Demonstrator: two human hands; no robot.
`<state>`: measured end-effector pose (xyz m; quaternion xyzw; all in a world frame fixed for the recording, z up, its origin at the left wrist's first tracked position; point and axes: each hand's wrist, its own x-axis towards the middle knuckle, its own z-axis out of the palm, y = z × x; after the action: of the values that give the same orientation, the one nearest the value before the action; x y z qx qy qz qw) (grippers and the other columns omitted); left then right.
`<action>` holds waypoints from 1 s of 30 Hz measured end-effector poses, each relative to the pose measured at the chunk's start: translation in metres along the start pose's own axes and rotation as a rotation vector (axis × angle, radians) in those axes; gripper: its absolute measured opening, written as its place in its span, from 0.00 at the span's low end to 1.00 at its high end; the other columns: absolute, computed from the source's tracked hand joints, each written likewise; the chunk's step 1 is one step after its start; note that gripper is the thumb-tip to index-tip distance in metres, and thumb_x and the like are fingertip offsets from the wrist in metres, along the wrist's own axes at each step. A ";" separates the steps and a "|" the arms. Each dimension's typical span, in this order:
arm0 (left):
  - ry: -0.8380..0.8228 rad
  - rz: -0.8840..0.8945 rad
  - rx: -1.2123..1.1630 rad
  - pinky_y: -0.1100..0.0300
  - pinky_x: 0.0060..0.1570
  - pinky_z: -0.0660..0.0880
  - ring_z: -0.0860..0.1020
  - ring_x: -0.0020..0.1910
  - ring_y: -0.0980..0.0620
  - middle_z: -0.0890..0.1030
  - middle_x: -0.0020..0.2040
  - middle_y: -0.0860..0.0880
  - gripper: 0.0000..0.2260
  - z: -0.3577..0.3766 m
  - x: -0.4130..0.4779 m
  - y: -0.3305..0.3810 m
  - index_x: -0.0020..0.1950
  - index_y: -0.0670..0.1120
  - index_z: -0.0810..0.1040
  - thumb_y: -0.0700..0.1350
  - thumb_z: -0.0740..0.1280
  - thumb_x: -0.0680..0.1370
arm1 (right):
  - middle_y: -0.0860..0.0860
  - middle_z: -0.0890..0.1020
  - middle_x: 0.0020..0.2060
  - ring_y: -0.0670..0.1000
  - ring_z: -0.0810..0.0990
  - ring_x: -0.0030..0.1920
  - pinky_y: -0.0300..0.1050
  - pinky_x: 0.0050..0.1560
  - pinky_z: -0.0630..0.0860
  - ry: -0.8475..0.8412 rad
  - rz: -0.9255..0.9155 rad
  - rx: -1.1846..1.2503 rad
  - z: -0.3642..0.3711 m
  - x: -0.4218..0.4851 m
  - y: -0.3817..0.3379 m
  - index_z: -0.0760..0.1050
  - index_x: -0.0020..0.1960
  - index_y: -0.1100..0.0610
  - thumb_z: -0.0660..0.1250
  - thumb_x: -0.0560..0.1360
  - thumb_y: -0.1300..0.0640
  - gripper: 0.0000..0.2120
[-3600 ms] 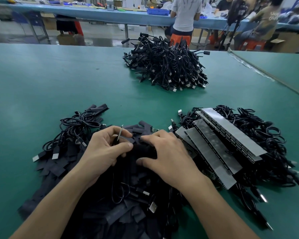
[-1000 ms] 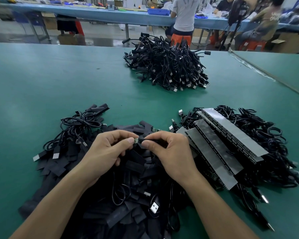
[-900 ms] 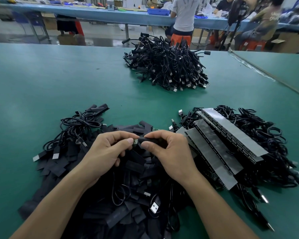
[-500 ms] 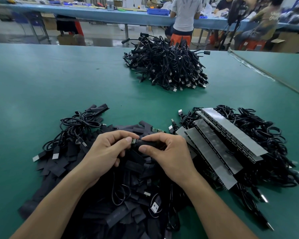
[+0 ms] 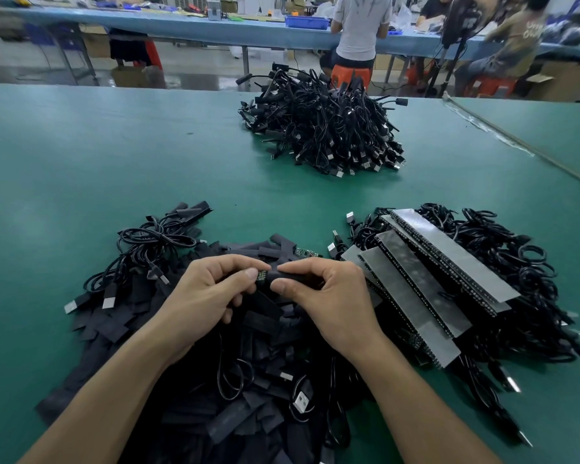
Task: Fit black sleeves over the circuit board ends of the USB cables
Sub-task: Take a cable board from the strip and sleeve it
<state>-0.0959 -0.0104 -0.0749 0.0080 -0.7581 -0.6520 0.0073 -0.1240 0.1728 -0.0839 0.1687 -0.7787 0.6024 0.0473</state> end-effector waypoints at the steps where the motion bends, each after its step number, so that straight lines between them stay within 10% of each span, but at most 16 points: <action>1: -0.008 0.001 0.000 0.68 0.24 0.68 0.72 0.29 0.61 0.78 0.31 0.54 0.13 0.000 0.000 0.000 0.47 0.54 0.86 0.39 0.65 0.81 | 0.39 0.85 0.39 0.38 0.83 0.40 0.28 0.43 0.74 0.005 0.003 -0.003 0.000 0.000 0.000 0.86 0.47 0.49 0.80 0.67 0.56 0.09; 25: -0.099 0.012 -0.055 0.68 0.24 0.70 0.78 0.30 0.57 0.85 0.37 0.47 0.06 -0.002 0.000 -0.001 0.46 0.54 0.81 0.52 0.72 0.71 | 0.42 0.86 0.39 0.43 0.84 0.40 0.44 0.47 0.81 -0.099 0.008 0.013 0.001 -0.002 0.002 0.85 0.49 0.48 0.78 0.68 0.55 0.10; 30: -0.014 0.007 -0.097 0.66 0.25 0.72 0.79 0.31 0.54 0.85 0.38 0.44 0.10 -0.001 0.002 -0.001 0.41 0.49 0.82 0.55 0.71 0.69 | 0.40 0.86 0.38 0.38 0.82 0.39 0.30 0.43 0.74 0.037 -0.013 0.066 0.000 0.000 0.003 0.85 0.43 0.46 0.79 0.68 0.58 0.09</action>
<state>-0.0974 -0.0111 -0.0756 0.0004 -0.7258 -0.6879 0.0044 -0.1253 0.1736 -0.0868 0.1640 -0.7562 0.6306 0.0597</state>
